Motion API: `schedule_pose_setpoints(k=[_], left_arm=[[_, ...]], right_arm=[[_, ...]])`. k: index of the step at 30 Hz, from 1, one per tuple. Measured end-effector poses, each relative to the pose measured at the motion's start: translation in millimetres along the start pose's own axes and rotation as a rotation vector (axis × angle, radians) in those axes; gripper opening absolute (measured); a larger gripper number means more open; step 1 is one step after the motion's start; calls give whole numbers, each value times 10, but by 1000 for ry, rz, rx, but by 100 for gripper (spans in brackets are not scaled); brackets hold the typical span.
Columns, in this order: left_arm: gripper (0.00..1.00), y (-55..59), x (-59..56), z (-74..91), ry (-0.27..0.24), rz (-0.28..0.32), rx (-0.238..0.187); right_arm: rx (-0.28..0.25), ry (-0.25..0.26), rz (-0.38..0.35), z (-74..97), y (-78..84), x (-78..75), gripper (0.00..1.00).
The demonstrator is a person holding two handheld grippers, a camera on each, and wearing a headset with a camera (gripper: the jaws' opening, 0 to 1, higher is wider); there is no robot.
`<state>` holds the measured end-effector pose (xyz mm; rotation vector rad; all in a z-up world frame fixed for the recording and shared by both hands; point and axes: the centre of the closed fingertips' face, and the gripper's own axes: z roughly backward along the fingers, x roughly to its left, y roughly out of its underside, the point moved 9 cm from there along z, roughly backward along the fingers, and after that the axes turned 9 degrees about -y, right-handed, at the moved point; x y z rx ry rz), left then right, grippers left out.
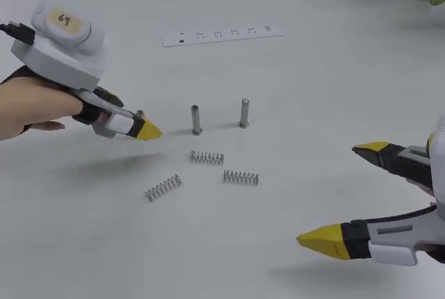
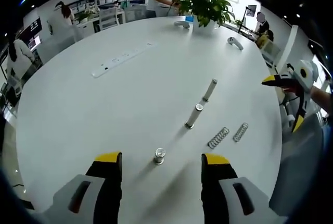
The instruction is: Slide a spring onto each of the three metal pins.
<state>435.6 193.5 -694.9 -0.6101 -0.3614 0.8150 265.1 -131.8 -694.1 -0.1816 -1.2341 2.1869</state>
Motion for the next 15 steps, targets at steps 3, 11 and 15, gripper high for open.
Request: schedule_pose_setpoints(k=[3,11,15], left_arm=[[67,37,0,21,12,-8,-11],[80,106,-14,93,34,9,-71],[85,162,-44,132,42,6,-101]], right_arm=[[-3,1,2,1,-13,-8,100],[-1,0,2,10,-26,-34,100],[1,1,6,25,-38,-48,100]])
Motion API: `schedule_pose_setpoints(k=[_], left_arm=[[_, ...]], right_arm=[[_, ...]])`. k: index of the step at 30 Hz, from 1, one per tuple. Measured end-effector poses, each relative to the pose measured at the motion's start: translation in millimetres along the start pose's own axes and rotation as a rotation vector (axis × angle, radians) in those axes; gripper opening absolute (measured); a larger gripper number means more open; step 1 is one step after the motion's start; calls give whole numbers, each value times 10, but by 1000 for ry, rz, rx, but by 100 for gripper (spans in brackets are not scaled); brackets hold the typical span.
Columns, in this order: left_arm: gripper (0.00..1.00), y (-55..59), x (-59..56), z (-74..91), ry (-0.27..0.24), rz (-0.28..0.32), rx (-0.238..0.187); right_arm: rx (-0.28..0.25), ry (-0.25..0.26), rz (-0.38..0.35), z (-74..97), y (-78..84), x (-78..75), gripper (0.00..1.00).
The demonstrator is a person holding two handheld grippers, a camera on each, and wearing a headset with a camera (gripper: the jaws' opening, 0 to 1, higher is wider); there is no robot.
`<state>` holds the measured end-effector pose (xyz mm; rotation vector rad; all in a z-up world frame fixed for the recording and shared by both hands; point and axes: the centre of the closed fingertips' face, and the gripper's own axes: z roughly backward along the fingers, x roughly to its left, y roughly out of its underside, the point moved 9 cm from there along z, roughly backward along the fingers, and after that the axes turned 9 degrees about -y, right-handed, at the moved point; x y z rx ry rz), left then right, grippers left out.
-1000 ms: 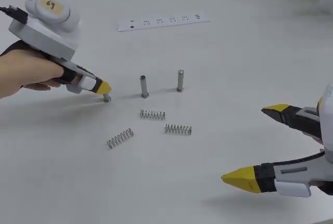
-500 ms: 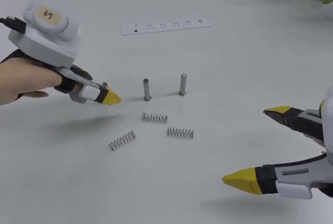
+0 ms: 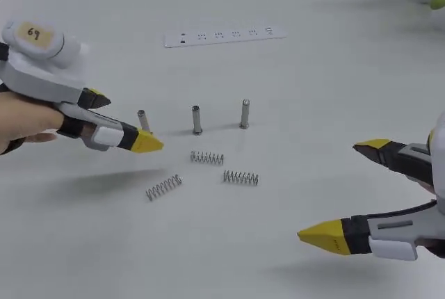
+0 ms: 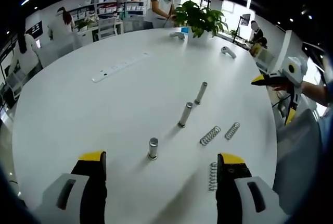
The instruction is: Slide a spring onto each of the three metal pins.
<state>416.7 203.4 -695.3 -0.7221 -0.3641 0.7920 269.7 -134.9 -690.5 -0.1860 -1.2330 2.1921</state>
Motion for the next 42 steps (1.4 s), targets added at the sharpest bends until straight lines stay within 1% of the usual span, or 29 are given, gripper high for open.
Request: schedule_pose_setpoints(k=[1,2,3,5,7,9,10,12,13,15,16,17,18,19,20,21,23,24,27,31,34,40,42], left_arm=[[87,13,-1,7,0,6,-9],[91,22,-21,13,15,17,-40],[93,33,-26,24,16,28,-53],[97,23,-52,61,32,49,-130],[98,52,-54,111,22,59,-152],[98,71,-65,140,34,62,-168],[98,72,-70,160,32,75,-189],[98,78,-79,198,39,77,-211],[98,74,-77,213,29,75,-227],[97,83,-98,251,38,69,-231],[97,86,-105,266,31,66,-234],[96,85,-117,291,34,50,-248],[96,92,-133,309,38,51,-250],[95,98,-143,327,31,42,-251],[94,103,-157,342,39,30,-256],[93,117,-175,359,41,21,-251],[94,133,-198,390,40,6,-260],[94,149,-220,409,52,17,-258],[93,185,-270,456,48,1,-252],[93,224,-320,527,44,11,-269],[91,254,-355,571,42,6,-270],[93,297,-435,658,48,11,-280],[93,318,-463,676,51,10,-276]], right_arm=[[1,0,1,1,-1,-4,100],[1,1,3,1,-3,-10,100],[1,0,4,1,-6,-11,100],[4,1,8,2,-13,-12,100],[3,-2,8,3,-24,-11,100],[-3,-2,9,1,-35,-9,100],[0,-2,11,-4,-36,-9,100],[1,-5,14,-14,-44,-9,100],[-1,-6,13,-17,-51,-8,100],[-11,-10,7,-23,-70,-12,100],[-13,-10,8,-26,-75,-16,100],[-12,-10,10,-30,-78,-24,100],[-11,-11,12,-32,-80,-28,100],[-10,-11,14,-35,-84,-34,100],[-9,-12,15,-35,-89,-37,100],[-10,-13,17,-34,-98,-40,100],[-10,-15,18,-32,-110,-42,100],[-13,-16,22,-29,-119,-40,100],[-15,-18,24,-24,-131,-39,100],[-12,-21,32,-18,-144,-47,100],[-8,-22,39,-16,-152,-61,100],[-3,-24,51,-12,-180,-97,100],[1,-26,59,-16,-191,-109,100]])
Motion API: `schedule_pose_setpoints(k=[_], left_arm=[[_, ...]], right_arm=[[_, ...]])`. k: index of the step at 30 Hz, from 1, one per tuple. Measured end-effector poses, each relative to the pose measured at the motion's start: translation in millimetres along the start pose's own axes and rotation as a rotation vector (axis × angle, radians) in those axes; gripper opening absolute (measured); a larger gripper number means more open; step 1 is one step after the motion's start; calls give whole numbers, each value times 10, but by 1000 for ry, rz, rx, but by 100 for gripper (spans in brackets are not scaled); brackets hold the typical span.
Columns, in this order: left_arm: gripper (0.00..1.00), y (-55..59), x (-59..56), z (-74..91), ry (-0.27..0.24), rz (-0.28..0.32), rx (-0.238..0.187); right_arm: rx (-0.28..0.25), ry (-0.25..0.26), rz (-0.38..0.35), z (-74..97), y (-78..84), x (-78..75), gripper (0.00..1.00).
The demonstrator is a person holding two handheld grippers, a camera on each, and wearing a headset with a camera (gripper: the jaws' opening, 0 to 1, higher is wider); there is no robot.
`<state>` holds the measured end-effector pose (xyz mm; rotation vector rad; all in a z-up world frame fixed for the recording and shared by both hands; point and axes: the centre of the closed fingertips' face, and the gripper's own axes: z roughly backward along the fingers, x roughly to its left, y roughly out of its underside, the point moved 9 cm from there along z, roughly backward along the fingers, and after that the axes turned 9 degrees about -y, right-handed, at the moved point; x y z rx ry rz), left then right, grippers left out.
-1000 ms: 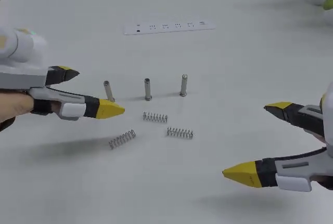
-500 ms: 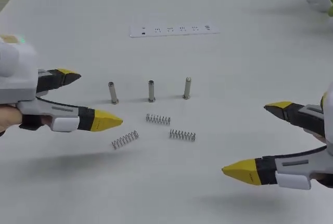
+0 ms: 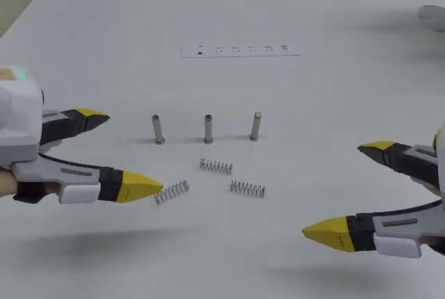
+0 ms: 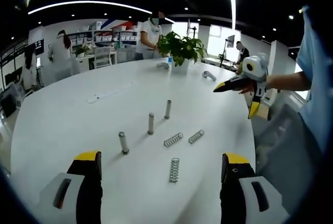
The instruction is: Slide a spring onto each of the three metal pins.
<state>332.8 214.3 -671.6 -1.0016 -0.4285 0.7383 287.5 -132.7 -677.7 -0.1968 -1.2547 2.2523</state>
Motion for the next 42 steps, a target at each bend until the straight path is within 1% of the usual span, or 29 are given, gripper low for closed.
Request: schedule_pose_setpoints(k=[3,7,10,15,21,25,31,32,35,38,41,42], left_arm=[[94,34,-45,30,2,1,6],[96,81,-75,57,-1,3,16],[98,143,-112,76,-1,1,37],[98,219,-143,100,2,9,48],[98,270,-157,132,-11,24,54],[98,292,-138,150,-19,26,56],[98,356,-118,145,-20,30,79],[96,374,-110,137,-21,37,87],[91,380,-116,132,-22,42,81],[84,391,-131,113,-25,40,68],[77,421,-139,89,-26,57,54],[76,432,-139,80,-31,54,51]], right_arm=[[3,-3,11,-3,-24,-19,100],[7,-8,23,-8,-45,-29,100],[10,-10,32,-14,-57,-36,100],[17,-15,40,-33,-68,-43,100],[22,-16,48,-51,-72,-57,100],[25,-15,50,-48,-73,-79,100],[31,-13,48,-45,-60,-105,100],[32,-14,47,-47,-59,-106,100],[34,-18,47,-55,-55,-103,100],[36,-21,43,-66,-44,-96,100],[39,-22,45,-73,-37,-85,100],[40,-24,44,-74,-35,-80,100]])
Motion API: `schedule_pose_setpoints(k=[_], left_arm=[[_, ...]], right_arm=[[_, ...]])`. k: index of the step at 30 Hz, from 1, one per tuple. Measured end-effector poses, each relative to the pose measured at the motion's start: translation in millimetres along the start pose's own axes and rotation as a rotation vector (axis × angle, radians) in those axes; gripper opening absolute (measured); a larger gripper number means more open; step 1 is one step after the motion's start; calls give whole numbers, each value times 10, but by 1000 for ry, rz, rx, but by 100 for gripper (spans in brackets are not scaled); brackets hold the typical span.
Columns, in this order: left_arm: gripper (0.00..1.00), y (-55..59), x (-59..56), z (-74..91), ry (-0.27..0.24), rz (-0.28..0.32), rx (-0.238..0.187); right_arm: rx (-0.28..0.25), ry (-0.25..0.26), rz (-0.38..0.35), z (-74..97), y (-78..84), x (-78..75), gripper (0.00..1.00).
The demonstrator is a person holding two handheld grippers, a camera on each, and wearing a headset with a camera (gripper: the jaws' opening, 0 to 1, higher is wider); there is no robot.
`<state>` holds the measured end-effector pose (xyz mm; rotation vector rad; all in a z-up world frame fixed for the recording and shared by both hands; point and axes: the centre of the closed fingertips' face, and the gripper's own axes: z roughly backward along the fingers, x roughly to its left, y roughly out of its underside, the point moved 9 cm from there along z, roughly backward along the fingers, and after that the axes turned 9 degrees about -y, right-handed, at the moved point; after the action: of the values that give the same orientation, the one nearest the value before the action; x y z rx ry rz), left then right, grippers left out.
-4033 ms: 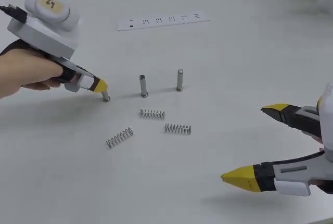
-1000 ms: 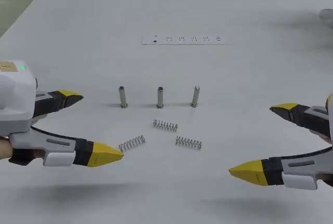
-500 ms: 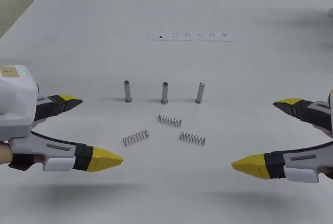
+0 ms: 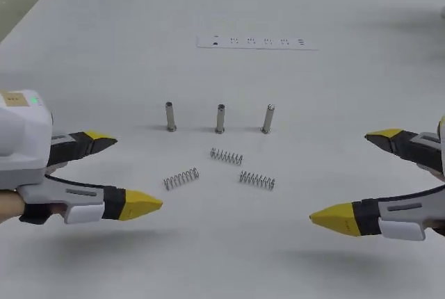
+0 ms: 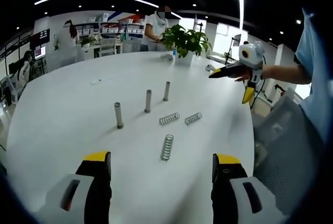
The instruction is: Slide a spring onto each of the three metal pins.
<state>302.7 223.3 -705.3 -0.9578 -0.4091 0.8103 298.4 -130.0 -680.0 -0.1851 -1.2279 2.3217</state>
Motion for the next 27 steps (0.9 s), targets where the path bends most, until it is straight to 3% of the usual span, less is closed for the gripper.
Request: schedule_pose_setpoints(k=[7,13,17,27], left_arm=[[67,41,-18,-90,6,4,-2],[52,69,-16,-179,1,-19,-6],[47,130,-40,-253,9,-32,10],[36,179,-79,-351,16,-18,-2]], right_arm=[[7,-1,-4,3,17,7,100],[8,-1,-6,8,19,10,100],[10,0,-7,15,20,14,100],[24,1,-11,36,46,21,100]])
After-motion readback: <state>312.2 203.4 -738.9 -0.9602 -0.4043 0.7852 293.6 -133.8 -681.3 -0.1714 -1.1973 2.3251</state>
